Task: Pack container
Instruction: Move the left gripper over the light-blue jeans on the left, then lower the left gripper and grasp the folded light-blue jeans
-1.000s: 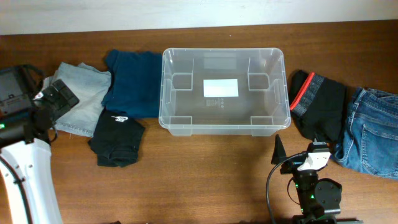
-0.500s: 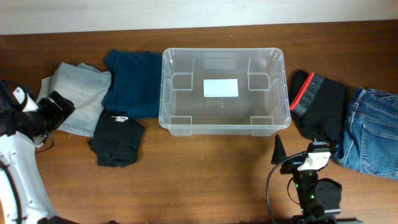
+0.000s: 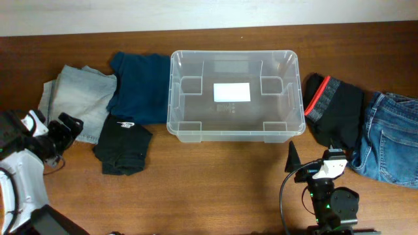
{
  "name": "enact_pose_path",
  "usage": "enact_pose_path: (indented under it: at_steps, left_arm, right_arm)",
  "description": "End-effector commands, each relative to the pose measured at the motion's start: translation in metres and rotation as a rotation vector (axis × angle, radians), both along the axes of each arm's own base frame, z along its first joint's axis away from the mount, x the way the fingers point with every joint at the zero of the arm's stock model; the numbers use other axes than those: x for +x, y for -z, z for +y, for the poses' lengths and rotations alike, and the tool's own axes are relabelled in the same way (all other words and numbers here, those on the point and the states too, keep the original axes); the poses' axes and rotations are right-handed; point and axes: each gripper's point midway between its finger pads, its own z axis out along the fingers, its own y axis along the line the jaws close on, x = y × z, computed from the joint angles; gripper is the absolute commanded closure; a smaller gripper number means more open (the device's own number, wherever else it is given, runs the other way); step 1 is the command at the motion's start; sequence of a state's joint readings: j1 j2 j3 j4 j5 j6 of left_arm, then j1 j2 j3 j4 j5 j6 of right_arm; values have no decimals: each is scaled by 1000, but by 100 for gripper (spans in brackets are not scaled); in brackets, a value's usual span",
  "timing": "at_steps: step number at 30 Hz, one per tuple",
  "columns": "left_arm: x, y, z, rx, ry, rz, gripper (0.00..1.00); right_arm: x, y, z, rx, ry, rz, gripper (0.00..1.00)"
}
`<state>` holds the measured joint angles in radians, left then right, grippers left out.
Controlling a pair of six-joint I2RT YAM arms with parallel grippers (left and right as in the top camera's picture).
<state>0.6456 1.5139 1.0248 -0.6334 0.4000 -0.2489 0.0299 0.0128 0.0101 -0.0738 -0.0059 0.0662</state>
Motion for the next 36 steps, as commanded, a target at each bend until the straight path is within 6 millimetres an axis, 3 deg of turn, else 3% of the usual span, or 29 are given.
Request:
enact_pose_path:
  at_steps: [1, 10, 24, 30, 36]
  left_arm:
    - [-6, 22, -3, -17, 11, -23, 1]
    - [-5, 52, -7, 23, 23, -115, 0]
    - [5, 64, 0, 21, -77, -241, 1]
    - [6, 88, 3, -39, -126, -207, 0]
    - [25, 89, -3, -125, -98, -306, 1]
  right_arm:
    - [0, 2, 2, -6, -12, 3, 2]
    - [0, 2, 2, -6, -12, 3, 2]
    - [0, 2, 2, -6, -12, 3, 2]
    - [0, 2, 2, -6, -12, 3, 2]
    - [0, 2, 2, -6, -12, 3, 2]
